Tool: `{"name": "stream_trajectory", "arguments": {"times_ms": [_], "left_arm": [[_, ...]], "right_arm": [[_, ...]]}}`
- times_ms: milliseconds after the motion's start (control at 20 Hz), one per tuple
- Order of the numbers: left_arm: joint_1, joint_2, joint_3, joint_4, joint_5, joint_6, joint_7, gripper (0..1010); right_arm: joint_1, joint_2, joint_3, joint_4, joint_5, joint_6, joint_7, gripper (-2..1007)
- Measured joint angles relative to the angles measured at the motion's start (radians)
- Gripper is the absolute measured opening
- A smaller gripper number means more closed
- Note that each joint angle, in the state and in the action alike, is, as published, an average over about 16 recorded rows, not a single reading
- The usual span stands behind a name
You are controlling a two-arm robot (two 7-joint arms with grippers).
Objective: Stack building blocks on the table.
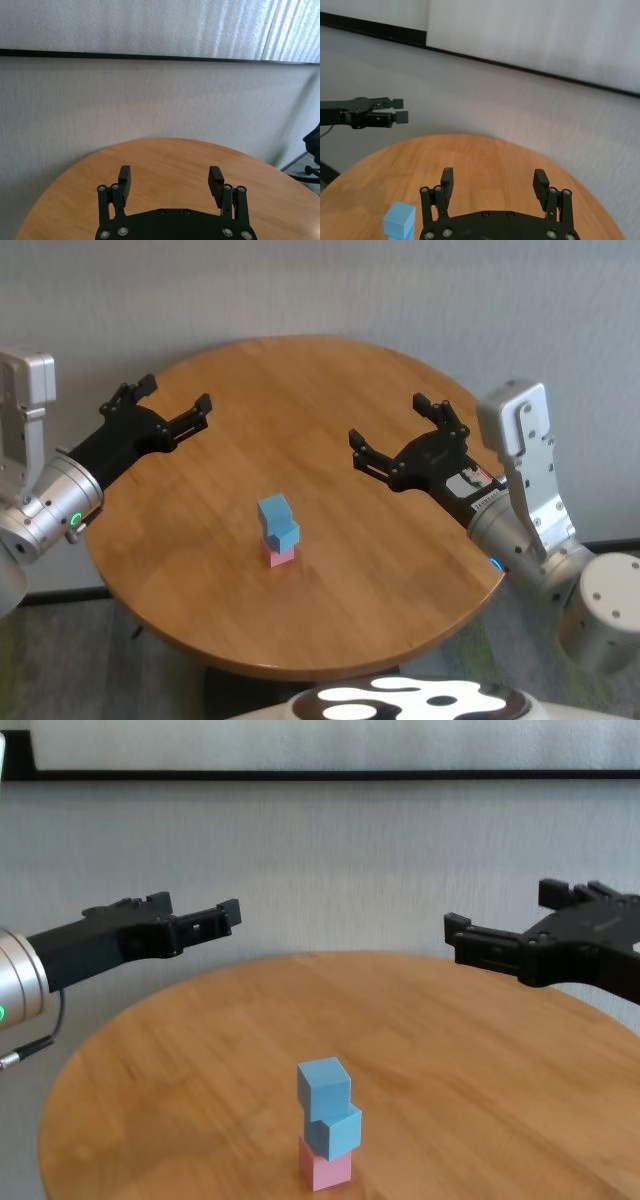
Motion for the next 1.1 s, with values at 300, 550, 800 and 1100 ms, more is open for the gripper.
{"name": "stream_trajectory", "arguments": {"times_ms": [300,550,800,1100], "left_arm": [[0.009,-0.014,-0.017,0.001,0.008,0.007,0.015,1002],[0.012,-0.021,-0.026,0.001,0.013,0.009,0.019,1002],[0.013,-0.024,-0.029,0.002,0.015,0.010,0.019,1002],[0.013,-0.024,-0.029,0.002,0.015,0.011,0.019,1002]], "right_arm": [[-0.012,0.017,-0.009,0.005,-0.057,-0.070,0.019,1005],[-0.012,0.015,-0.010,0.014,-0.079,-0.095,0.026,1005],[-0.010,0.008,-0.006,0.017,-0.078,-0.086,0.030,1005],[-0.009,0.006,-0.004,0.018,-0.078,-0.081,0.030,1005]]}}
